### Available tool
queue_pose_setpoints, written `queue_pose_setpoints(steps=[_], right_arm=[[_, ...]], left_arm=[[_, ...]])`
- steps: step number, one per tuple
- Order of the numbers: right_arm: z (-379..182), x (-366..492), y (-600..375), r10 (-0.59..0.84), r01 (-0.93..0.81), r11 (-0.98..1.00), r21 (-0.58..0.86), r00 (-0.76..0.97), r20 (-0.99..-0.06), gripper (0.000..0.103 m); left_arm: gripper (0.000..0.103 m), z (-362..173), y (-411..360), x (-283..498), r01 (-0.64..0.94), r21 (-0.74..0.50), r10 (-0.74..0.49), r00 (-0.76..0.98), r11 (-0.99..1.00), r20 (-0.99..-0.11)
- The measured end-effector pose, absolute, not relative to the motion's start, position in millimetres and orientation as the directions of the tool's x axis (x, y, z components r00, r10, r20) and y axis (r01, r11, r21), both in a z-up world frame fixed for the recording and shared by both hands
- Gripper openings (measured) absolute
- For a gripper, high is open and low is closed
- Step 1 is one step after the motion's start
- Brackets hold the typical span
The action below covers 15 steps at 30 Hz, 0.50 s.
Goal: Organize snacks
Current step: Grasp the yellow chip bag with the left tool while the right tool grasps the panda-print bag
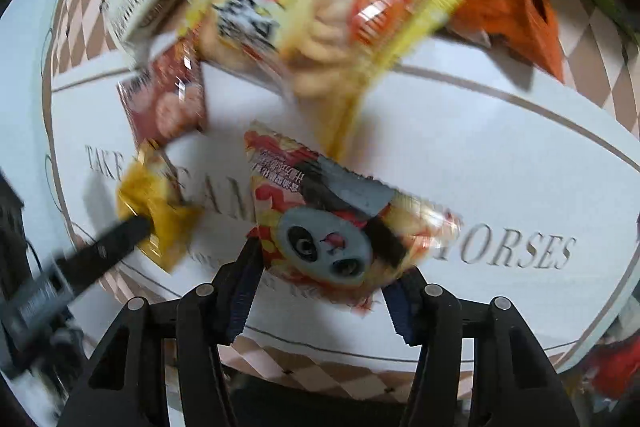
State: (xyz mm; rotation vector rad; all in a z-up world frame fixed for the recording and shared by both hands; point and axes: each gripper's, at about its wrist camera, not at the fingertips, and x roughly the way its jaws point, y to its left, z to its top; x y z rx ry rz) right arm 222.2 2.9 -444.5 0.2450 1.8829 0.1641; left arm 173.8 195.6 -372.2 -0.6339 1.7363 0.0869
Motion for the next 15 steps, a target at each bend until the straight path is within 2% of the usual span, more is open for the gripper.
queue_pose_setpoints(steps=[3,5,7,10,15], right_arm=[[-443,219,-1,0.235,0.076,0.972,0.222,-0.307,-0.922,0.059],[-443,218,1,0.234,0.078,0.972,0.221,-0.307,-0.922,0.059],[-442,217,-4,0.232,0.082,0.973,0.217,-0.305,-0.923,0.064],[-443,217,-7,0.245,0.116,0.969,0.220,-0.303,-0.921,0.076],[-445,210,-21,0.306,0.228,0.942,0.246,-0.280,-0.910,0.077]], left_arm=[[0.087,-380,186,178,-0.447,-0.277,-0.372,-0.137,0.850,-0.918],[0.069,-384,181,178,-0.446,-0.279,-0.377,-0.145,0.850,-0.915],[0.055,-381,178,190,-0.423,-0.260,-0.344,-0.136,0.868,-0.929],[0.050,-375,164,199,-0.363,-0.235,-0.302,-0.138,0.902,-0.943],[0.049,-363,134,196,-0.156,-0.096,-0.114,-0.110,0.983,-0.987]])
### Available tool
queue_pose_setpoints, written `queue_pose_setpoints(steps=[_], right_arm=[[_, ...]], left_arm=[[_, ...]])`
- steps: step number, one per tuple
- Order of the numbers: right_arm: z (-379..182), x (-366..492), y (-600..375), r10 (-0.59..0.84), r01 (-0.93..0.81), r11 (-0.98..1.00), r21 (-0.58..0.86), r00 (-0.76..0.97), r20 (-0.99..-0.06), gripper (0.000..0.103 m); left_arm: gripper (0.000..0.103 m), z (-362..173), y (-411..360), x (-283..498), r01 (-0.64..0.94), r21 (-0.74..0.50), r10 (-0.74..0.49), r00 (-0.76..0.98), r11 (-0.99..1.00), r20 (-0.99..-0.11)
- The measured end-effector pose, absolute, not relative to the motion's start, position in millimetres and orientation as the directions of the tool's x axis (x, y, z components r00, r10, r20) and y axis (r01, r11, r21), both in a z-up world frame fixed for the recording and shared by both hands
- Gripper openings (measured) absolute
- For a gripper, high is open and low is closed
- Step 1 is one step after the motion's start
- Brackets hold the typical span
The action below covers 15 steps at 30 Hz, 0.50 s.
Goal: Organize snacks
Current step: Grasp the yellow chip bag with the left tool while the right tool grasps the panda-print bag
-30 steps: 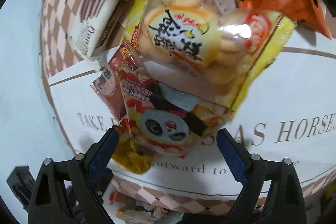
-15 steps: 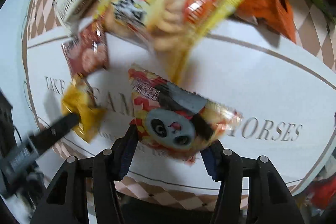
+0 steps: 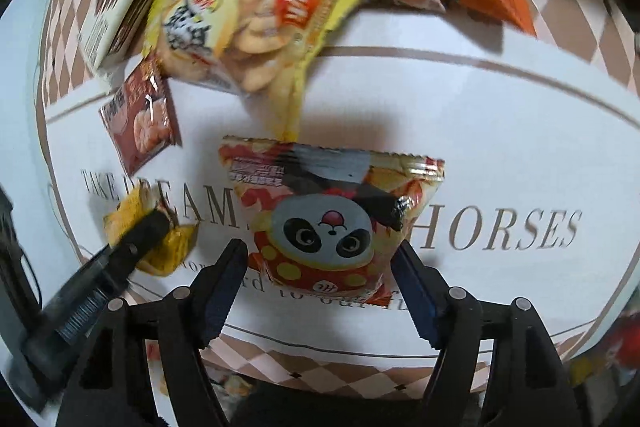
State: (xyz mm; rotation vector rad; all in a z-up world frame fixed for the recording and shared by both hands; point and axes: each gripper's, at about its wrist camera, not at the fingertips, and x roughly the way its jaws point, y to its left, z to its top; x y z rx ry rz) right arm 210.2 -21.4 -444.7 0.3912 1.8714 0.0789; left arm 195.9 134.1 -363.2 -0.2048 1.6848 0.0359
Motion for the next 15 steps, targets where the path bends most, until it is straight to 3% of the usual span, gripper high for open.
queue_pose_setpoints(steps=[6,9,15], right_arm=[[-452,200,-38,0.315,0.284,0.929,0.239,-0.263,-0.912,0.076],[-447,194,-35,0.278,0.260,0.941,0.215,-0.237,-0.931,0.062],[-430,184,-38,0.283,0.242,0.942,0.231,-0.209,-0.936,0.056]], left_arm=[[0.052,-366,106,199,-0.104,-0.043,-0.054,-0.108,0.994,-0.993],[0.051,-371,110,203,-0.124,-0.053,-0.067,-0.113,0.991,-0.991],[0.043,-366,120,197,-0.102,-0.058,-0.066,-0.076,0.993,-0.995]])
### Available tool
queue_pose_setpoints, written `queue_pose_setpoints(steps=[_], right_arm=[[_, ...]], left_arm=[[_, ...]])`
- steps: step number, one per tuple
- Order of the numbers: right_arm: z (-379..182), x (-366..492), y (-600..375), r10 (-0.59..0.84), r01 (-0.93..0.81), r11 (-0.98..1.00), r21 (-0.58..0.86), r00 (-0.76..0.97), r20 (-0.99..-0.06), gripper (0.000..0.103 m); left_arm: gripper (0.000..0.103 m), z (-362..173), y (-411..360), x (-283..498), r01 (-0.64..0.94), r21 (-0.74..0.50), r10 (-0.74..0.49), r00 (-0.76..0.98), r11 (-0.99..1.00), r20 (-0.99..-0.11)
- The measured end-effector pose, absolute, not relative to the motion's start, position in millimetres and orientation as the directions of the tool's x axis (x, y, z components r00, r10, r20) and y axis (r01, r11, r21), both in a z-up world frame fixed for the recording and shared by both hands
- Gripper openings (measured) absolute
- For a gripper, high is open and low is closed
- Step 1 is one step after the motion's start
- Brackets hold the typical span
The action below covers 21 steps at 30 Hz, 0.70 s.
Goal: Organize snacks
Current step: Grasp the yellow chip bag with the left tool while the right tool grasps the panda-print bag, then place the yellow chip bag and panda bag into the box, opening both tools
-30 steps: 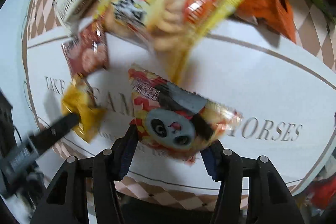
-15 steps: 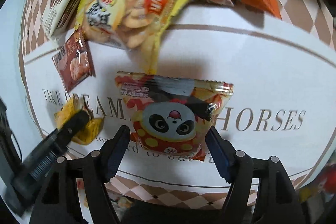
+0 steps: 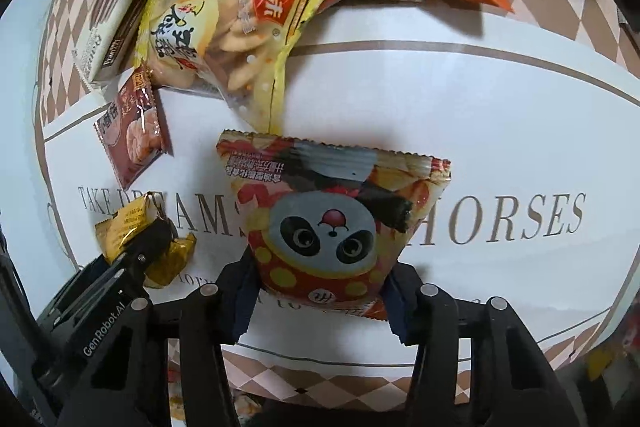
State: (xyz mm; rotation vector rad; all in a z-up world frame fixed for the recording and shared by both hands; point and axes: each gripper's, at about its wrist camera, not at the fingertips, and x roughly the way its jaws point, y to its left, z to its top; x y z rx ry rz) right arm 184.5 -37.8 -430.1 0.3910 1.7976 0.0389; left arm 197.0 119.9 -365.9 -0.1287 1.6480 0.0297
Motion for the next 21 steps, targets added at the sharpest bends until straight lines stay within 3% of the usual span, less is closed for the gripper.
queue_pose_setpoints(steps=[10,17,21], right_arm=[[-364,192,-88,0.352,0.186,0.927,0.326,-0.127,-0.927,0.054],[-280,232,-146,0.375,0.201,0.905,0.374,0.034,-0.926,0.054],[-241,275,-186,0.342,0.229,0.904,0.361,0.120,-0.932,0.054]], left_arm=[[0.043,-278,80,210,0.000,-0.154,-0.153,0.071,0.988,-0.986],[0.043,-206,28,267,0.134,-0.204,-0.225,0.172,0.970,-0.959],[0.043,-180,-5,315,0.206,-0.172,-0.214,0.208,0.963,-0.954]])
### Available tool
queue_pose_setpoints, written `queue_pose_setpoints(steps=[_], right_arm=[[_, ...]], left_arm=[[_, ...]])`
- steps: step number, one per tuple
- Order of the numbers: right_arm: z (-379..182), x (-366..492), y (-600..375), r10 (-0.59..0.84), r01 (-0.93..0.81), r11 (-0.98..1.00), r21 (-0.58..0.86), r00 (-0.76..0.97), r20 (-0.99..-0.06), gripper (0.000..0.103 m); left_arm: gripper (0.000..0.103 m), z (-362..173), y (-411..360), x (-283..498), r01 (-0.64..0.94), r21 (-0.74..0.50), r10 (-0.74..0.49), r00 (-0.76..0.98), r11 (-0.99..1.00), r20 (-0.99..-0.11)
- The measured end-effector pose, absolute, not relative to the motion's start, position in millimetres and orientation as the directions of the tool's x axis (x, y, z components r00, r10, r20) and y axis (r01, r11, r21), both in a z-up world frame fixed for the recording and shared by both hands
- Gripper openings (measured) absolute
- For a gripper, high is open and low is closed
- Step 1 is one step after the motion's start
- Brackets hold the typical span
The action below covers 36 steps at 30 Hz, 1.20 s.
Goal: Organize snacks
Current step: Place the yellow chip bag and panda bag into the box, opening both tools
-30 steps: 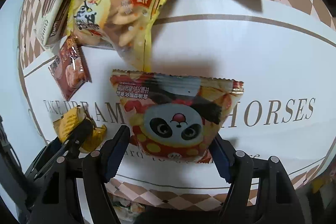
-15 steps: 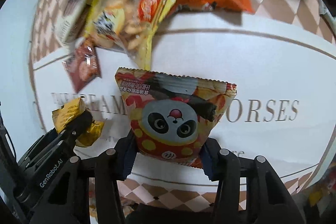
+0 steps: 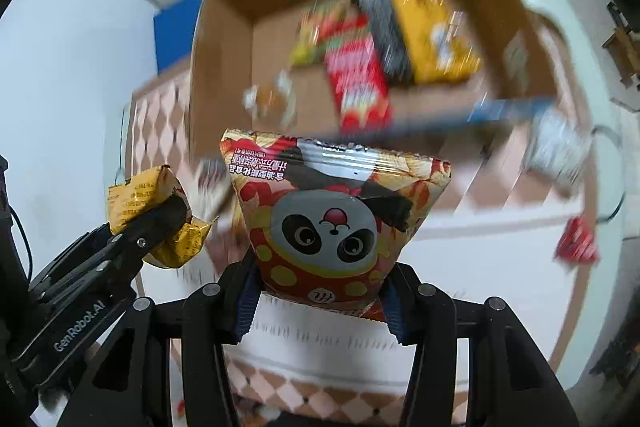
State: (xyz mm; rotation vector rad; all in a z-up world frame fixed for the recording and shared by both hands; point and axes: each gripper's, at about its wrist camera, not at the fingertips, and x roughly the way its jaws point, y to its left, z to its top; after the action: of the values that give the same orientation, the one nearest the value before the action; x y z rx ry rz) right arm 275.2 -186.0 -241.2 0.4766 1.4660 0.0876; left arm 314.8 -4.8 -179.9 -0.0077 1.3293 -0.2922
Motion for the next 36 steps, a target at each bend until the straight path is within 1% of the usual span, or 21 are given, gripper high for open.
queue_pose_setpoints(steps=[6,11,14,18,22,27,30,32,33,34,35,36], right_arm=[[-238,339,-218,0.265,0.258,0.919,0.298,0.153,-0.952,0.054],[-257,372,-240,0.225,0.255,0.935,0.247,0.112,-0.968,0.054],[-280,391,-242,0.207,0.235,0.948,0.217,0.065,-0.976,0.054],[-313,400,-239,0.198,0.209,0.958,0.196,0.009,-0.980,0.054],[-337,405,-240,0.185,0.189,0.966,0.176,-0.035,-0.982,0.054],[-350,405,-241,0.170,0.165,0.974,0.157,-0.068,-0.983,0.054],[-355,406,-241,0.166,0.156,0.976,0.151,-0.090,-0.982,0.055],[-360,406,-243,0.166,0.158,0.976,0.148,-0.114,-0.979,0.059],[-362,406,-243,0.160,0.158,0.977,0.141,-0.116,-0.980,0.071],[-363,406,-243,0.153,0.160,0.978,0.133,-0.116,-0.981,0.088],[-362,406,-245,0.156,0.167,0.977,0.136,-0.112,-0.981,0.092],[-361,406,-246,0.158,0.173,0.975,0.138,-0.107,-0.982,0.092]], left_arm=[[0.043,-184,-39,378,0.248,-0.156,-0.203,0.180,0.956,-0.962],[0.043,-218,-59,415,0.257,-0.152,-0.182,0.096,0.954,-0.979],[0.043,-243,-69,428,0.258,-0.151,-0.162,0.024,0.954,-0.987],[0.043,-279,-74,436,0.249,-0.152,-0.139,-0.067,0.957,-0.988],[0.043,-300,-77,436,0.236,-0.154,-0.130,-0.114,0.959,-0.985],[0.043,-312,-80,434,0.230,-0.158,-0.128,-0.142,0.960,-0.982],[0.044,-313,-82,432,0.234,-0.137,-0.105,-0.141,0.963,-0.984],[0.044,-313,-83,431,0.230,-0.140,-0.108,-0.144,0.963,-0.984],[0.046,-311,-85,432,0.225,-0.140,-0.109,-0.144,0.964,-0.984],[0.048,-310,-85,432,0.220,-0.136,-0.106,-0.142,0.966,-0.984],[0.059,-308,-85,432,0.212,-0.138,-0.110,-0.139,0.968,-0.984],[0.076,-306,-84,432,0.207,-0.137,-0.111,-0.131,0.969,-0.985]])
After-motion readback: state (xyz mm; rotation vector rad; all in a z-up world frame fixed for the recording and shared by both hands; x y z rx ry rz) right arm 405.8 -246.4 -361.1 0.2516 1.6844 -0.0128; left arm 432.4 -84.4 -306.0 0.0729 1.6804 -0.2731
